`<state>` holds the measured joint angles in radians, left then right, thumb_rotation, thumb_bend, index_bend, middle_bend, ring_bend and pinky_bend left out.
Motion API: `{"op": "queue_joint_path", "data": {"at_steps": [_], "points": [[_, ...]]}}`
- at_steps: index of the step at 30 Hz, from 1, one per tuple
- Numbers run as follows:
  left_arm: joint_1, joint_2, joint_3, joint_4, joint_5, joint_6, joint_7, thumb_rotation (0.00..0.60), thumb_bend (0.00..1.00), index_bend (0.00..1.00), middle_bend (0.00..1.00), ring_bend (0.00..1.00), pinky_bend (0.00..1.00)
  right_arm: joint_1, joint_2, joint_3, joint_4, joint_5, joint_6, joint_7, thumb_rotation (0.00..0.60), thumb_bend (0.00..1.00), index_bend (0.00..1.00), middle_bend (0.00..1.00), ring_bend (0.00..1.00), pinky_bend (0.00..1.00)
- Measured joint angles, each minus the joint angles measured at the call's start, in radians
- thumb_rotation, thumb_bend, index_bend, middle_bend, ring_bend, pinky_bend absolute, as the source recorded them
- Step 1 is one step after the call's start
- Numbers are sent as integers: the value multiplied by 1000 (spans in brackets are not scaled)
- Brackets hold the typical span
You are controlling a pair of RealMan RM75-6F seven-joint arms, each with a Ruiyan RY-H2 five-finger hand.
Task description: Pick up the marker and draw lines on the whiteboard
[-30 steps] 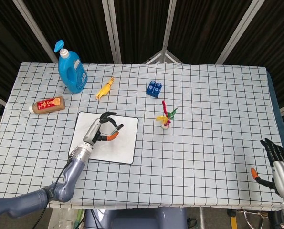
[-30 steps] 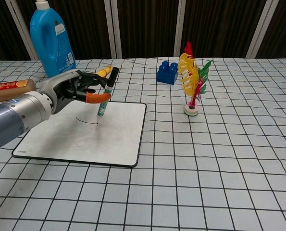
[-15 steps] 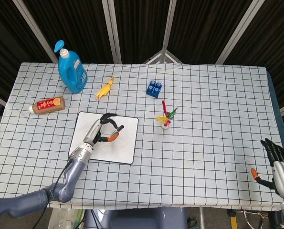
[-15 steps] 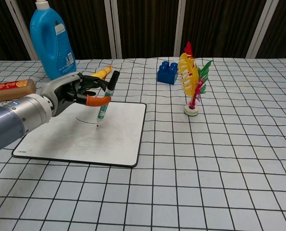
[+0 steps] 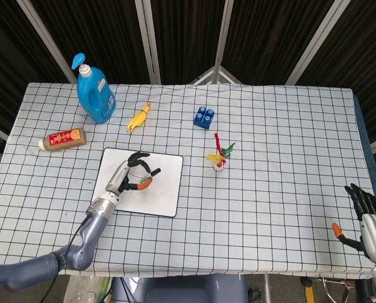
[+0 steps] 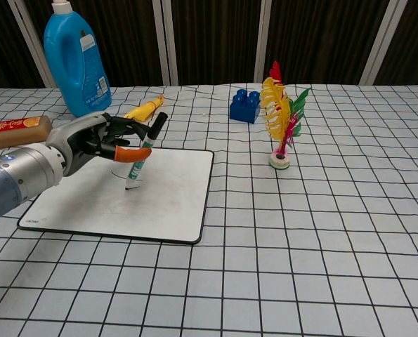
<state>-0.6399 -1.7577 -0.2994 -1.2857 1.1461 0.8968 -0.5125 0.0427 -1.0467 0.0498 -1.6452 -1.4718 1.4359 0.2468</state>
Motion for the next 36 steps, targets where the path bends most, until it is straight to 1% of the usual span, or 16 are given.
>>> {"op": "queue_joint_path", "data": {"at_steps": [9,16,24,28,32,36], "points": [[43,53,21,-49,2,23,5,600,513,680,152,3,55,0,-4,1,2,1,1,-12,600,354,0,0,0,0],[89,114,37,-119,9,52,-5,600,513,681,154,4,55,1,-6,4,0,5,3,-23,600,354,0,0,0,0],[126,193,15,-255,55,115,-61,600,513,682,156,4,55,1,-8,6,-2,10,1,-30,600,354,0,0,0,0],[138,250,0,-330,83,142,-68,600,513,681,155,4,55,1,-7,6,-2,10,1,-28,600,354,0,0,0,0],[136,283,-1,-341,91,141,-25,600,513,681,155,5,55,0,-6,5,-3,9,2,-26,600,354,0,0,0,0],[127,307,13,-325,93,130,71,600,513,681,155,4,53,1,-5,5,-2,10,-1,-25,600,354,0,0,0,0]]}}
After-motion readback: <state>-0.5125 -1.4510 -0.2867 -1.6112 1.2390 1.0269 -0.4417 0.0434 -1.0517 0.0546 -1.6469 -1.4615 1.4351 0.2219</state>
